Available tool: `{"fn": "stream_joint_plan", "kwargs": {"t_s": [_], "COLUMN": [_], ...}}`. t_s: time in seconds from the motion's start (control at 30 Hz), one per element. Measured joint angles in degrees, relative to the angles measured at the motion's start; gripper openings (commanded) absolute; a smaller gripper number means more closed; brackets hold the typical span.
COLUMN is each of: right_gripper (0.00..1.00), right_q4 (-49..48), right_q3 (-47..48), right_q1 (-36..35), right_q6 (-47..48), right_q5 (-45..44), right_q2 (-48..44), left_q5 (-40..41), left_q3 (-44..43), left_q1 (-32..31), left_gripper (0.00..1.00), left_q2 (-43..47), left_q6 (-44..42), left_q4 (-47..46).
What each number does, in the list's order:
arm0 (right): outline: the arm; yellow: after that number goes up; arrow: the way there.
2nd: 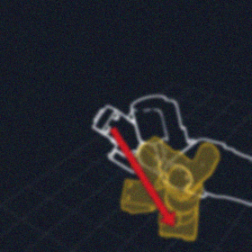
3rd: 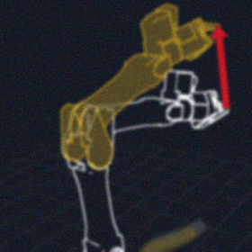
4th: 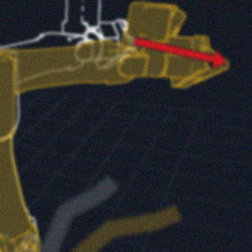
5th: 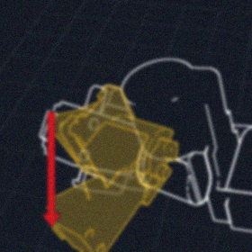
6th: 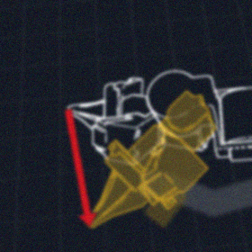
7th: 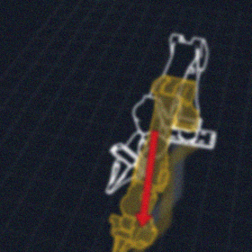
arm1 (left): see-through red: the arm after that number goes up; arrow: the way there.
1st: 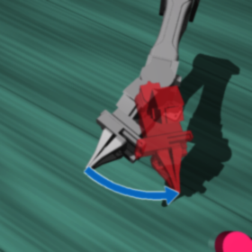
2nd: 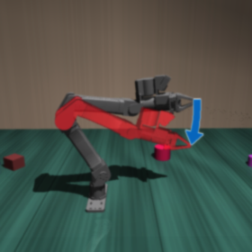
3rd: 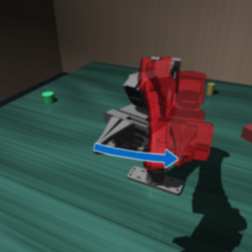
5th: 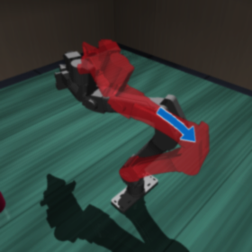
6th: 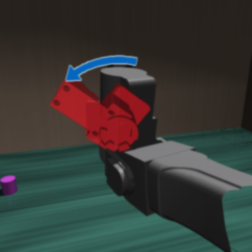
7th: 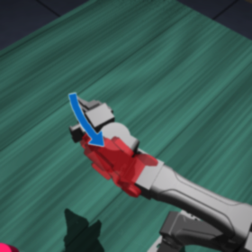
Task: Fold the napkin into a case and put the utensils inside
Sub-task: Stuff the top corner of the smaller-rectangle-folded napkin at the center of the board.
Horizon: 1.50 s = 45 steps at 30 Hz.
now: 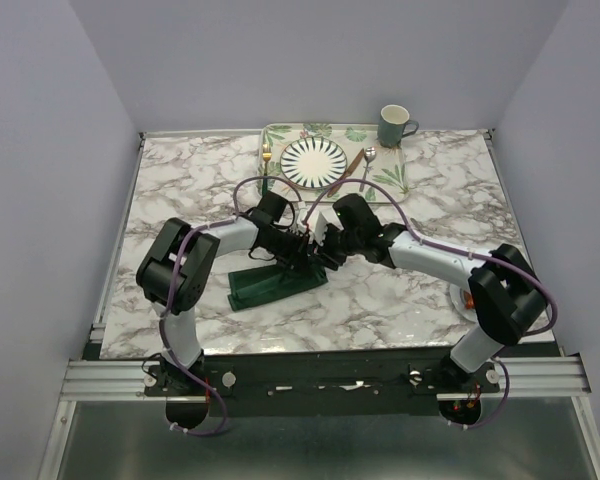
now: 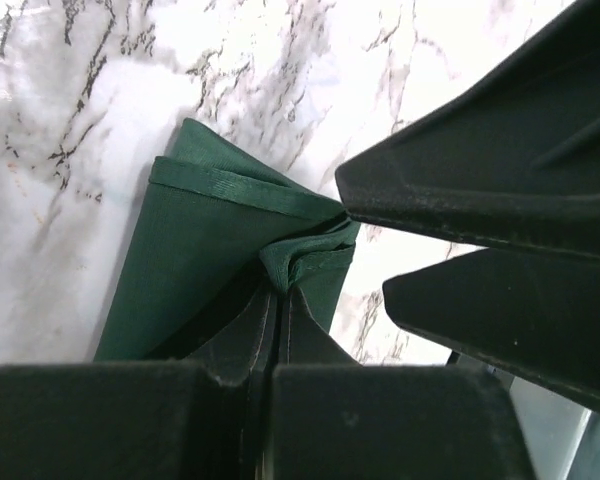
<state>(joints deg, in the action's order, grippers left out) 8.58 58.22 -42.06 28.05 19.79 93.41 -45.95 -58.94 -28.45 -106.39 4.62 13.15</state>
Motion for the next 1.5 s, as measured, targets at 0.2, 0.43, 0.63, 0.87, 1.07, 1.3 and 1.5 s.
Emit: {"fn": "stream_joint_plan", "kwargs": {"t_s": [0.2, 0.43, 0.63, 0.87, 1.07, 1.3, 1.5], "right_gripper": [0.42, 0.35, 0.35, 0.38, 0.39, 0.39, 0.36], "right_q4": [-1.3, -3.9, -4.7, -5.0, -5.5, -2.3, 3.5], "right_q3": [0.0, -1.2, -3.4, -3.5, -2.3, 0.1, 4.3], "right_q1": [0.0, -0.1, -1.9, -2.5, 3.0, 12.9, 15.5], "right_q6": [0.8, 3.4, 8.1, 8.0, 3.0, -4.3, -15.1], "right_q5": [-0.1, 0.0, 1.2, 0.9, 0.7, 4.8, 10.9], "right_q2": [-0.1, -0.1, -0.1, 0.8, 0.8, -0.2, -0.2], "left_q5": [-0.1, -3.1, -6.3, -6.0, -5.0, -3.5, -2.9], "left_q3": [-5.0, -7.1, -9.8, -22.4, -33.4, -39.7, -33.4], "left_q1": [0.3, 1.2, 2.2, 2.5, 2.5, 2.1, 1.8], "left_gripper": [0.00, 0.00, 0.00, 0.00, 0.00, 0.00, 0.00], "left_q2": [-1.9, -4.3, -7.6, -15.6, -21.6, -24.3, -19.9], "left_q6": [-8.0, -15.8, -18.6, -21.8, -23.6, -26.2, -28.1], "left_q4": [12.1, 21.9, 26.3, 35.8, 40.2, 41.4, 36.5]}}
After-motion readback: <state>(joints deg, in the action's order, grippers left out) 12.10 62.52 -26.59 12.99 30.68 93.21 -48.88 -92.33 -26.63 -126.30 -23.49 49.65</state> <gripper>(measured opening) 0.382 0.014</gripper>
